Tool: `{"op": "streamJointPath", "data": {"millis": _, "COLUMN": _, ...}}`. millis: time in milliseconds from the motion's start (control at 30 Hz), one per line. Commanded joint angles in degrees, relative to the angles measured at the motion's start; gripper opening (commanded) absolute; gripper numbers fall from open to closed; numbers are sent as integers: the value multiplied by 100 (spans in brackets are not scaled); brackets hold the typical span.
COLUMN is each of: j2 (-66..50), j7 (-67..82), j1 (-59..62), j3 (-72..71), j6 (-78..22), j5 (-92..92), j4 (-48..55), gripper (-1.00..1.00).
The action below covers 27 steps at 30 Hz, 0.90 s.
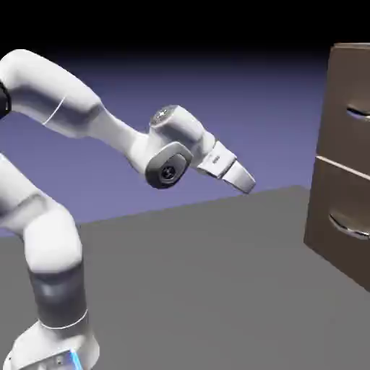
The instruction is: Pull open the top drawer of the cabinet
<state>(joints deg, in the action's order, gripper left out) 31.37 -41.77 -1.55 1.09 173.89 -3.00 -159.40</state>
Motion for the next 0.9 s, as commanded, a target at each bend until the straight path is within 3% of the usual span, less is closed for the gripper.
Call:
{"op": "streamJointPath", "data": {"millis": 0, "j2": -107, "j7": 57, "j1": -72, "j3": 90, "j6": -10, "j5": -250, "j4": 133, "gripper": 0}}
{"op": "streamJointPath", "data": {"millis": 867, "j2": -2887, "j7": 1545, "j1": -1936, "j3": 2432, "j6": -273, "j5": -6728, "j4": 3584, "gripper": 0}}
